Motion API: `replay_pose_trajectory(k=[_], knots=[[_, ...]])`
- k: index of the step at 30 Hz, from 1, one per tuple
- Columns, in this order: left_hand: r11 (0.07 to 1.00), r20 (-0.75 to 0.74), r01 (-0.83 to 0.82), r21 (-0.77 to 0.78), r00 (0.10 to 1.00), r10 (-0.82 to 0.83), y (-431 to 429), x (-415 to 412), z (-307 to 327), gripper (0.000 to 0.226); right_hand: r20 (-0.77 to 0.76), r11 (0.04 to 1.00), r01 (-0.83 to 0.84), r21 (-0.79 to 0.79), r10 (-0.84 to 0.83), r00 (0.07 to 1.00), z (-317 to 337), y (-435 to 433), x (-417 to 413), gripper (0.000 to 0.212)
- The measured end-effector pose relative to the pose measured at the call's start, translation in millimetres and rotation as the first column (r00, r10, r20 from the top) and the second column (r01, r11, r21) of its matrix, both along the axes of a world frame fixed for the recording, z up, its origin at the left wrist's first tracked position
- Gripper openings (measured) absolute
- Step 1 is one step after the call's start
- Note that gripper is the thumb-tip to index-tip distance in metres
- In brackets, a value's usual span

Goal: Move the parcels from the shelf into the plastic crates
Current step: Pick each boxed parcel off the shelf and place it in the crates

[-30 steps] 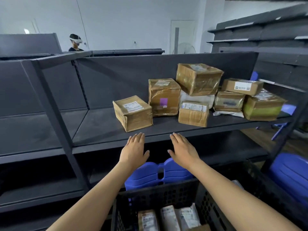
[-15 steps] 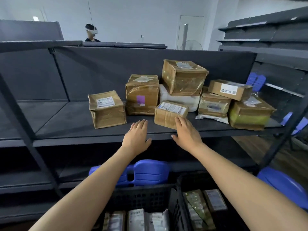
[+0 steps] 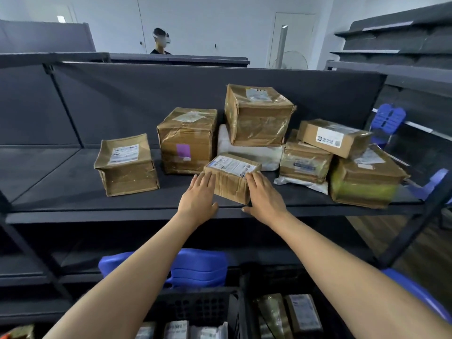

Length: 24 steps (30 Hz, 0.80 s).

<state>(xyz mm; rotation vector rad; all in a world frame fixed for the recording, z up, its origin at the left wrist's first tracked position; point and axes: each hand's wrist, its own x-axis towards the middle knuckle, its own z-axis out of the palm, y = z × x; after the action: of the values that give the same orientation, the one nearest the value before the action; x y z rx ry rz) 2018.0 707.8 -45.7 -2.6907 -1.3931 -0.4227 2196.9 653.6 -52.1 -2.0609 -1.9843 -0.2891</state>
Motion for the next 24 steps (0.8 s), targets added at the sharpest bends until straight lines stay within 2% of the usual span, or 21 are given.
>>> replay_pose_trajectory(k=[7,13,16,21,24], knots=[[0.998,0.014,0.044,0.033,0.999,-0.045,18,17,-2,0.091,0.037,0.997,-0.081,-0.019,0.081,0.996,-2,13,10,0.106],[0.998,-0.064,0.054,0.024,0.997,-0.052,31,30,-7,0.103,0.005,0.989,-0.15,0.014,0.15,0.989,-3,21,11,0.097],[0.998,-0.086,0.048,0.037,0.995,-0.045,35,34,-12,0.101,-0.011,0.984,-0.173,0.047,0.173,0.985,-4,27,13,0.087],[0.997,0.007,0.07,0.022,0.997,-0.07,39,34,-14,0.097,-0.003,0.977,-0.196,0.078,0.197,0.98,-8,30,15,0.075],[0.998,0.201,0.047,-0.046,0.979,-0.037,41,26,-12,0.097,0.013,0.969,-0.211,0.126,0.211,0.977,-7,28,13,0.059]])
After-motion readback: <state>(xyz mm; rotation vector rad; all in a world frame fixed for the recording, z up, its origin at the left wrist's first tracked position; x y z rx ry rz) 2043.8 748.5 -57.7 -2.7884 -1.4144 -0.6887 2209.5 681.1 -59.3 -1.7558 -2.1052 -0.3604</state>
